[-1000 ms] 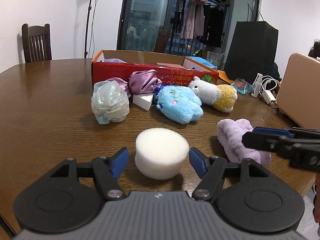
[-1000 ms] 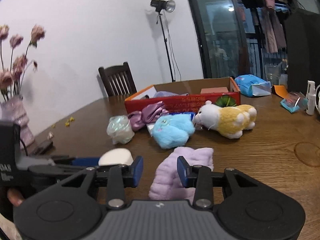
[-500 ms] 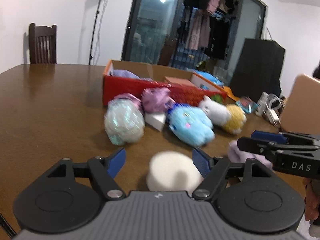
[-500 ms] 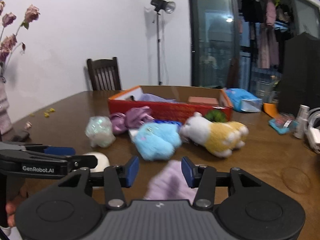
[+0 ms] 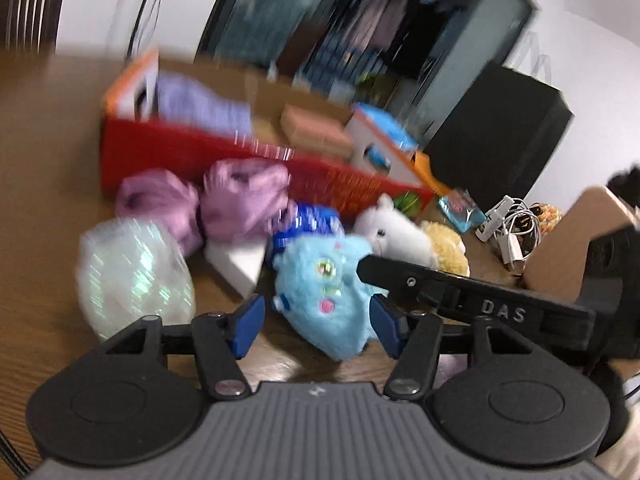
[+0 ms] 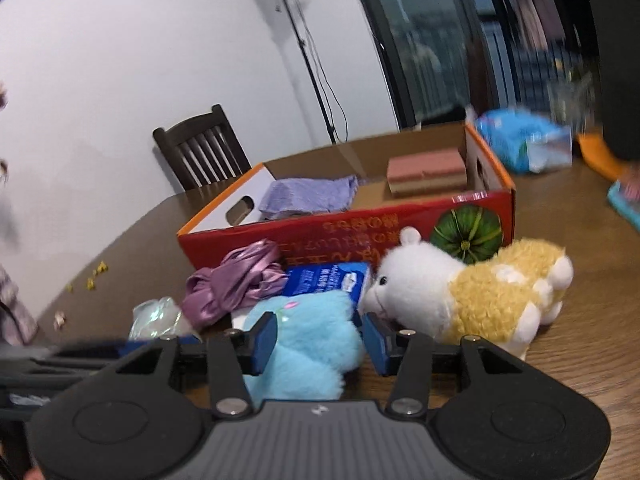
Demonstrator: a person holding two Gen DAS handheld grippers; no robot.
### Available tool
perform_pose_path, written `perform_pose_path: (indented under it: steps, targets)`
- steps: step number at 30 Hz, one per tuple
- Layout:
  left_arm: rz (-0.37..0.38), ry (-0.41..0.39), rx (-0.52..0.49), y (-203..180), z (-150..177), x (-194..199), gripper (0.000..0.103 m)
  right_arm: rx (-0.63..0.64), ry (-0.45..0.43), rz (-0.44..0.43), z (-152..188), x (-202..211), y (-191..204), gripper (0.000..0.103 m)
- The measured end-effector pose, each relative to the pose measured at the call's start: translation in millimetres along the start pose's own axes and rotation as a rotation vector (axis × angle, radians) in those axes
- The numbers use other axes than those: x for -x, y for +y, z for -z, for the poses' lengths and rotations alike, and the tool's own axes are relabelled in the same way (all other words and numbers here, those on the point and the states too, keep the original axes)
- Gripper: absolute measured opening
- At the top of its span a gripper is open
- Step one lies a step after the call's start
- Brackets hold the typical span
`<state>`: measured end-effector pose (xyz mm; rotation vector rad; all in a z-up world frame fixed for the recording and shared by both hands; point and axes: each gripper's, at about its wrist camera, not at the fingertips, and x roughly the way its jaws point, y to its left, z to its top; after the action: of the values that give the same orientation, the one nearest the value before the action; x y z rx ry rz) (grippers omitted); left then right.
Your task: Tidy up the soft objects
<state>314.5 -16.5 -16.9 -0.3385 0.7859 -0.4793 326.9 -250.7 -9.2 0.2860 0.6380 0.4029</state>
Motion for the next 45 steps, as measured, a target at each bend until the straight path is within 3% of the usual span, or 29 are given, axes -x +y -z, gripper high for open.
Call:
perform_pose_path:
  steps: [2, 5, 9, 16, 22, 26, 30, 32, 35, 37, 40, 41, 43, 45]
  targets:
    - [0.04, 0.043, 0.054, 7, -2, -12, 0.051, -0.047, 0.028, -0.031, 0, -7, -10, 0.046]
    - [0.035, 0.044, 0.076, 9, -3, -18, 0.044, -0.078, 0.047, -0.076, 2, -11, -18, 0.038]
    - [0.039, -0.002, 0.072, 1, -4, -7, 0.043, -0.058, 0.019, -0.085, 0, -1, -15, 0.03]
    - [0.07, -0.104, 0.017, -25, 8, 39, 0.041, -0.015, -0.087, -0.109, 2, 52, 5, 0.028]
    - [0.105, -0.109, 0.024, -36, 54, 84, 0.041, 0.045, -0.123, -0.109, 38, 107, 33, 0.028]
    - [0.114, -0.073, 0.051, -35, 98, 105, 0.041, 0.041, -0.08, -0.141, 79, 133, 40, 0.028]
    - [0.083, -0.039, 0.081, -27, 124, 101, 0.041, 0.021, -0.022, -0.122, 114, 135, 42, 0.028]
    - [0.033, -0.044, 0.082, -24, 129, 96, 0.042, 0.004, 0.006, -0.117, 124, 131, 41, 0.027]
    - [-0.019, -0.087, 0.049, -22, 134, 103, 0.056, 0.017, 0.005, -0.116, 134, 139, 46, 0.028]
    - [-0.011, -0.101, 0.049, -19, 136, 109, 0.062, 0.015, -0.014, -0.116, 133, 145, 46, 0.028]
    - [0.015, -0.107, 0.062, -15, 137, 113, 0.062, -0.021, -0.034, -0.108, 130, 143, 40, 0.034]
    - [0.023, -0.106, 0.069, -15, 137, 111, 0.062, -0.04, -0.032, -0.115, 130, 140, 38, 0.036]
    - [0.049, -0.098, 0.066, -17, 136, 106, 0.043, -0.082, -0.019, -0.125, 131, 128, 35, 0.038]
    - [0.075, -0.077, 0.066, -17, 138, 101, 0.03, -0.119, -0.004, -0.14, 134, 119, 32, 0.038]
